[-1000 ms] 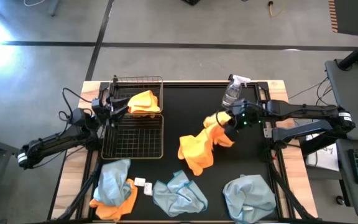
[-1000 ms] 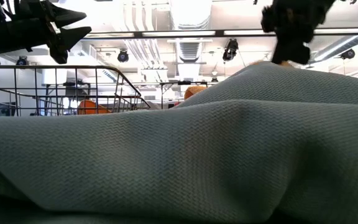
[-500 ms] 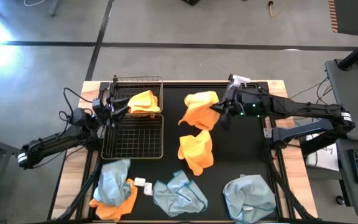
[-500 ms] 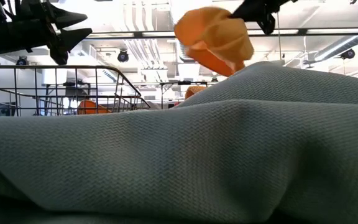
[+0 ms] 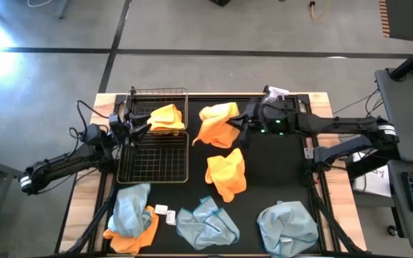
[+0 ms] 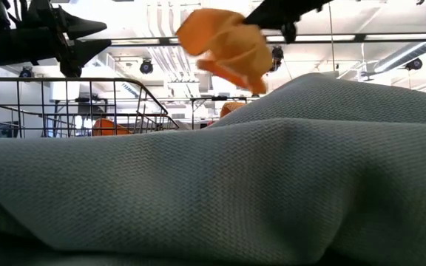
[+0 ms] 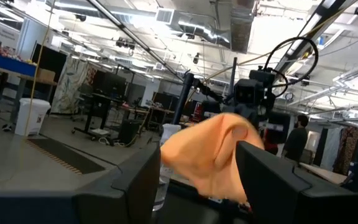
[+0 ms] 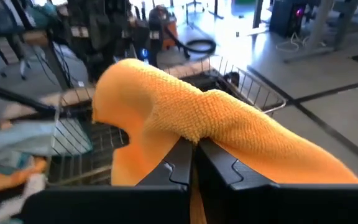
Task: Sort microfiber towel by color & place in baskets
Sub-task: Put the top right orange microfiber towel into the top wire basket
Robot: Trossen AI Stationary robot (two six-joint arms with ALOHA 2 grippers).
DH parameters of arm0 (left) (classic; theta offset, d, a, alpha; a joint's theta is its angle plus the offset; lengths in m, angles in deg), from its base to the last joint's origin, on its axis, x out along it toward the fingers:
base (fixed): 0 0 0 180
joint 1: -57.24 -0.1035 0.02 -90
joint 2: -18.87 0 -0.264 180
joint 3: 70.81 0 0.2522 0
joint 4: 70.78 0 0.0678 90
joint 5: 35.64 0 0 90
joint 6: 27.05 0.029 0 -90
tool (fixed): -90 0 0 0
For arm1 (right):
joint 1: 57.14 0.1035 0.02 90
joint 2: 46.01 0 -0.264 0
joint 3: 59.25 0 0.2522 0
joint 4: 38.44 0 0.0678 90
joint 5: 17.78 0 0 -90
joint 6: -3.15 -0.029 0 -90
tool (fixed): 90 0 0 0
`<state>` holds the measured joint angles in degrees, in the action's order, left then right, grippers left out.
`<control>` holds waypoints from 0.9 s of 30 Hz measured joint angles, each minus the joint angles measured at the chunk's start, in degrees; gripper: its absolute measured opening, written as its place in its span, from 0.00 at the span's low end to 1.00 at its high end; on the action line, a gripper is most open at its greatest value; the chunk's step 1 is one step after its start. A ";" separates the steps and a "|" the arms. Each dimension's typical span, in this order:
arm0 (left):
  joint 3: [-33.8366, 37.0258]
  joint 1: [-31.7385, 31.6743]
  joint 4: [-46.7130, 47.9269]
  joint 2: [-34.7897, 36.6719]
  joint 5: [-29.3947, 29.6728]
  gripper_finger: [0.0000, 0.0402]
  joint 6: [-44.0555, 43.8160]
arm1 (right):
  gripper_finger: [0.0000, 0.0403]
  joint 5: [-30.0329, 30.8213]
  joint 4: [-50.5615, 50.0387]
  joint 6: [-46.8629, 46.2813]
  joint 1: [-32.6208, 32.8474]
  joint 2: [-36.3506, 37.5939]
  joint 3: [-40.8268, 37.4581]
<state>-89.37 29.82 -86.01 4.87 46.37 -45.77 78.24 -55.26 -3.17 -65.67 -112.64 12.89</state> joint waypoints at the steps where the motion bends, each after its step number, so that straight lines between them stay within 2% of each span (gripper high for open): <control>1: 0.00 -0.02 -0.02 0.00 -0.04 0.48 0.00 | 0.02 0.00 0.01 0.49 -0.13 -1.68 0.97; 6: 0.00 -0.02 -0.01 0.00 -0.08 0.48 0.00 | 0.02 -1.08 0.38 3.60 -0.88 -9.32 7.78; 11: 0.00 0.00 0.12 0.00 -0.55 0.48 0.00 | 0.02 -6.49 0.34 6.58 -1.43 -16.97 15.98; 19: 0.00 0.00 0.39 0.09 -3.17 0.48 -0.19 | 0.02 -7.03 -3.47 8.91 -3.39 -27.42 28.36; 27: 0.00 0.00 0.35 0.16 -5.09 0.48 0.37 | 0.02 -18.57 -3.90 8.53 -5.89 -33.01 35.06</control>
<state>-89.37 29.82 -85.66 5.03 41.28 -45.40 59.67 -59.16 5.37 -71.56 -145.65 47.95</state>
